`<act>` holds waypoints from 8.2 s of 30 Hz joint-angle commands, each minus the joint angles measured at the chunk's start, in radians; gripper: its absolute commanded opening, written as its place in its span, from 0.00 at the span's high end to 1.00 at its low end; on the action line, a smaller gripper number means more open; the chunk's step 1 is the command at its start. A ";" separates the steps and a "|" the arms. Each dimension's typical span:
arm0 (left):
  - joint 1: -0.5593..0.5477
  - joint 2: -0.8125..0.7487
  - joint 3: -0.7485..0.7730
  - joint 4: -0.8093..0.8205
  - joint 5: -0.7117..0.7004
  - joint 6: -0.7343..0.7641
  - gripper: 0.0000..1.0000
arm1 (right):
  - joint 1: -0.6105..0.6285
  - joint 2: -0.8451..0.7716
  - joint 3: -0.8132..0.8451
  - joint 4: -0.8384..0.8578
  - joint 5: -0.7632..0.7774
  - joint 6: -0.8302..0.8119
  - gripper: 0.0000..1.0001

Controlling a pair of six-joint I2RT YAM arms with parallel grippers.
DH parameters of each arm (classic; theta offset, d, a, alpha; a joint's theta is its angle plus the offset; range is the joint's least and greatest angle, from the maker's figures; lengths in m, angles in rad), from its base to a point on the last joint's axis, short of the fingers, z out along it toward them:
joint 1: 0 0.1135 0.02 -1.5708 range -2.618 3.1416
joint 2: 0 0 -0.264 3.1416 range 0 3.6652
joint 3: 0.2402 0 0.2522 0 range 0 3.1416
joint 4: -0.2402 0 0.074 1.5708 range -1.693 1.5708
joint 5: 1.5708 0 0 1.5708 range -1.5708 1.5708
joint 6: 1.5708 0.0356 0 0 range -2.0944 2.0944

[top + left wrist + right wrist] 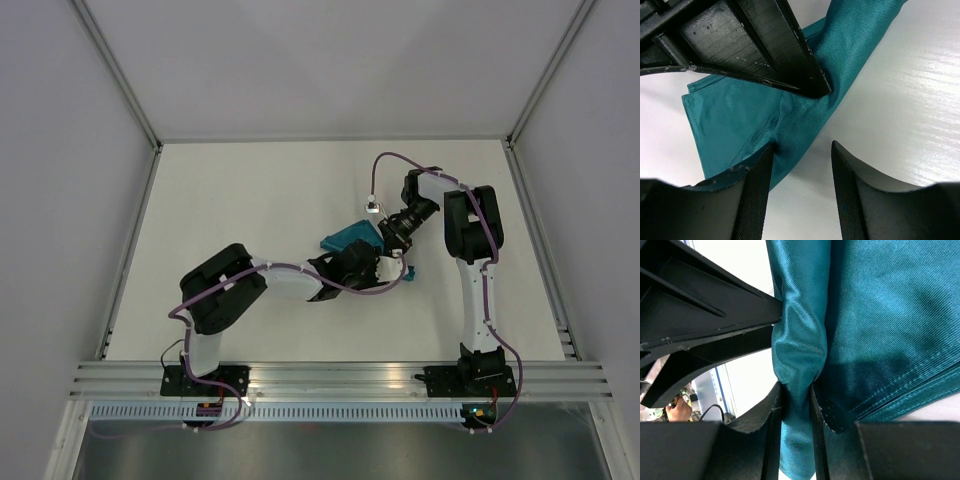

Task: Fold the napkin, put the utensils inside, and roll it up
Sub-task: Roll the napkin with the utensil

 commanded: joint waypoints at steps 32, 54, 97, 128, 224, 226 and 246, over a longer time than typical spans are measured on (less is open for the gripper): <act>0.022 0.162 0.150 -0.279 0.211 0.107 0.80 | 0.007 0.027 0.007 0.104 0.099 -0.047 0.63; 0.180 0.330 0.442 -0.754 0.722 -0.172 0.96 | -0.255 -0.485 -0.181 0.526 0.001 0.309 0.31; 0.295 0.536 0.731 -0.925 0.967 -0.562 0.58 | 0.355 -1.082 -1.239 1.296 0.625 0.154 0.65; 0.455 -0.347 -0.140 0.175 0.457 -0.733 0.48 | 0.071 -0.286 -0.352 0.209 0.165 -0.285 0.73; 0.401 0.634 0.826 -1.009 1.196 -0.473 0.71 | 0.295 -1.125 -1.082 1.206 0.487 0.060 0.24; 0.399 0.639 0.831 -1.012 1.199 -0.479 0.71 | 0.320 -1.111 -1.084 1.207 0.502 0.065 0.24; 0.415 0.611 0.862 -1.032 1.253 -0.445 0.50 | 0.438 -0.863 -1.046 1.286 0.687 0.106 0.55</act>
